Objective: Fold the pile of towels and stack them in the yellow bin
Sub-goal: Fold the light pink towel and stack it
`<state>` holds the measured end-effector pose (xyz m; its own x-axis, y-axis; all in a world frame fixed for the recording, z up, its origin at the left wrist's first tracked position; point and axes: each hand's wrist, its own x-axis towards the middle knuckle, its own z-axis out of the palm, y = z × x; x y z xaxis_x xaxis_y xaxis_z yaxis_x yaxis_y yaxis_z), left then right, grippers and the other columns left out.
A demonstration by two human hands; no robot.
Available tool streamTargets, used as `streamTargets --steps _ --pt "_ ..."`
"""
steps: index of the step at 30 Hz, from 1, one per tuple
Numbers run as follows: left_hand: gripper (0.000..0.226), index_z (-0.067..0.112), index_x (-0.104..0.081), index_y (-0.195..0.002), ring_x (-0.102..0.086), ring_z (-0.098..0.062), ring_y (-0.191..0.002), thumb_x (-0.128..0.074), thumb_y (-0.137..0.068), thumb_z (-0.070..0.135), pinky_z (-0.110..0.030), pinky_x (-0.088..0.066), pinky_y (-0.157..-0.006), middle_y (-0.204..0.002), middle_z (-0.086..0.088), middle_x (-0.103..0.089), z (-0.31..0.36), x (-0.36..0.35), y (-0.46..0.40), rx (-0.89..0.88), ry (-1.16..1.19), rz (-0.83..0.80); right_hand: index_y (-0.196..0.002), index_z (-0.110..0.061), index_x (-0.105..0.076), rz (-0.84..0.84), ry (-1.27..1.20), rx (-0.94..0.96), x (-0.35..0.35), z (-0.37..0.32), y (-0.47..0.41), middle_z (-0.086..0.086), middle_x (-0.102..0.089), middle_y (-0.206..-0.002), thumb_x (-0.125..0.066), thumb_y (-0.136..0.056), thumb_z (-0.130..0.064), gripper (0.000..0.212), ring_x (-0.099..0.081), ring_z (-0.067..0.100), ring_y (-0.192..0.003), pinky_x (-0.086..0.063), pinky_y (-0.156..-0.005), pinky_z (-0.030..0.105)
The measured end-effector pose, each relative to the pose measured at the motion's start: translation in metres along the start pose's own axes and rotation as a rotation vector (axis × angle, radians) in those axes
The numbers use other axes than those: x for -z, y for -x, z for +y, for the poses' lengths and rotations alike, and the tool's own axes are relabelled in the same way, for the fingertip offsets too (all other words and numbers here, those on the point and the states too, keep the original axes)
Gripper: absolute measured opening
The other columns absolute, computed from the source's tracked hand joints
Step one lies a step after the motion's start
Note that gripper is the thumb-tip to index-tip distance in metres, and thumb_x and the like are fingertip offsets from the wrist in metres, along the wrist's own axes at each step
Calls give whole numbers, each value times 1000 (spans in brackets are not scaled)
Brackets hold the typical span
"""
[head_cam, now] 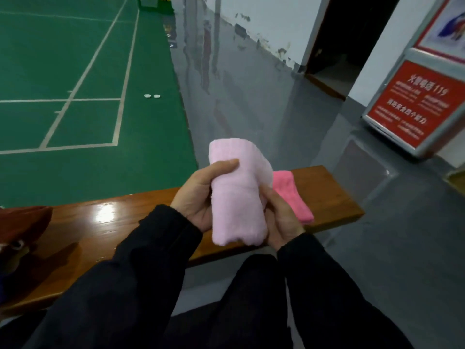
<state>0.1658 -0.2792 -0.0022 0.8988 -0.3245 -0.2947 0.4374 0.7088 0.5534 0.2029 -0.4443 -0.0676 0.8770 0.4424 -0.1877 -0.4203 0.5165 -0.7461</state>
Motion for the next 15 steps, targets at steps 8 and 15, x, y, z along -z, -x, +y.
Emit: streamTargets --steps 8,15 --pt "52 -13 -55 -134 -56 -38 -130 -44 -106 29 -47 -39 -115 -139 -28 -56 -5 -53 -72 34 117 -211 -132 3 -59 309 342 325 42 -121 -33 17 -73 -115 -66 -93 -4 41 -72 30 -101 -60 -87 43" --pt "46 -9 -58 -126 -71 -33 -103 -65 -96 24 -43 -54 -97 -114 -21 -70 -40 -6 -137 19 104 149 -140 -12 -55 514 824 181 96 -110 -68 8 -69 -125 -77 -88 -10 57 -70 23 -103 -57 -81 29"
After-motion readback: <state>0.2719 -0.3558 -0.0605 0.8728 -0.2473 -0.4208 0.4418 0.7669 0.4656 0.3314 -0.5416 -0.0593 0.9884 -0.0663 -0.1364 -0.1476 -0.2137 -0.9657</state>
